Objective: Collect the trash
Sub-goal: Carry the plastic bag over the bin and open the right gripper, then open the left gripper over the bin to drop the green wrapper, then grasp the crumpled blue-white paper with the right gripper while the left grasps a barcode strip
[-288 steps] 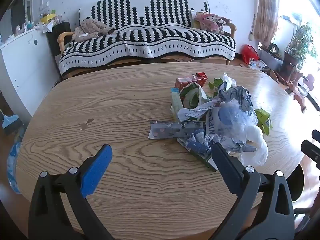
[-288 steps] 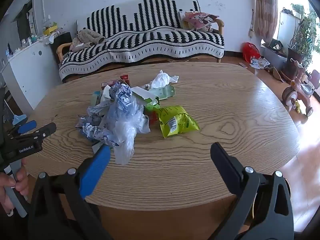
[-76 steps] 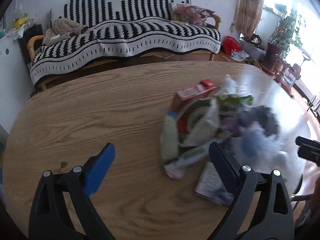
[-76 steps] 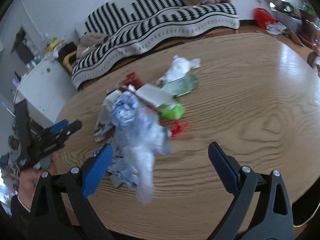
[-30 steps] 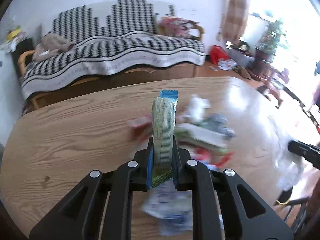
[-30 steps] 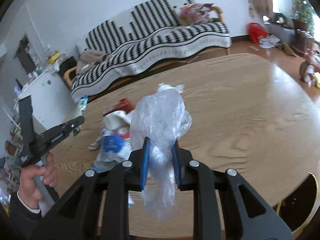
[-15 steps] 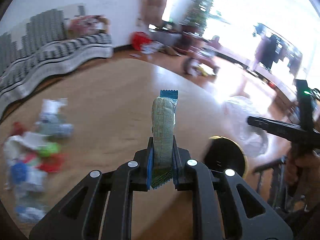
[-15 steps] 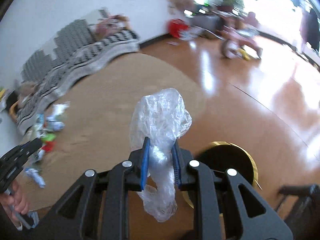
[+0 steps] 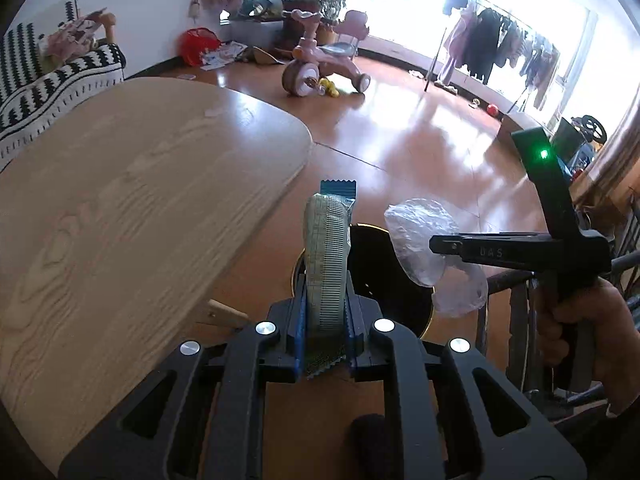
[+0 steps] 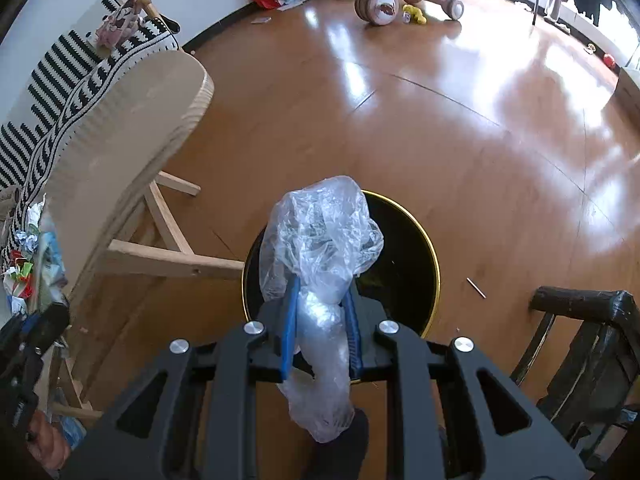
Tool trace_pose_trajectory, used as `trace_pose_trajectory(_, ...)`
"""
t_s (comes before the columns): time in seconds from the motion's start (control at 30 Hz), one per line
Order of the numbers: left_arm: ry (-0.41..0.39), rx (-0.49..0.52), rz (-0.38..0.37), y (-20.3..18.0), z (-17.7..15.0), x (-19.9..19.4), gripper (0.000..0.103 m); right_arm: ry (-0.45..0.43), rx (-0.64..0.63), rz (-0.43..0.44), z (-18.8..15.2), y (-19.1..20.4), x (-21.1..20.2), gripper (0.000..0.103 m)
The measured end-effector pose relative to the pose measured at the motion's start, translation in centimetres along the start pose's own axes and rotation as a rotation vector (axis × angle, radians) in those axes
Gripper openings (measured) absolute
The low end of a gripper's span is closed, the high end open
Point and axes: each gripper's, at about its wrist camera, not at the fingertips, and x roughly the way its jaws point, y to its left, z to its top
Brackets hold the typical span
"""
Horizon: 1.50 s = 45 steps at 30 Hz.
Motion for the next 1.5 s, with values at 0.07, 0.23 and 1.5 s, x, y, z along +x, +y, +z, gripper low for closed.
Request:
trace_pose_trajectory(0.07, 0.006, -0.001, -0.004, -0.1, 0.2, 0.6, 0.015, 0.004, 0.001, 0.003, 0.0, -0.2, 0.1, 0.024)
trace_pose_trajectory(0.23, 0.017, -0.004, -0.009, -0.2, 0.2, 1.7, 0.015, -0.022, -0.004, -0.012, 0.7, 1.0, -0.1, 0.068)
trace_pose_trajectory(1.5, 0.031, -0.037, -0.074, -1.1, 0.3, 4.7, 0.078, -0.2, 0.049, 0.071, 2.8, 3.5, -6.4, 0.079)
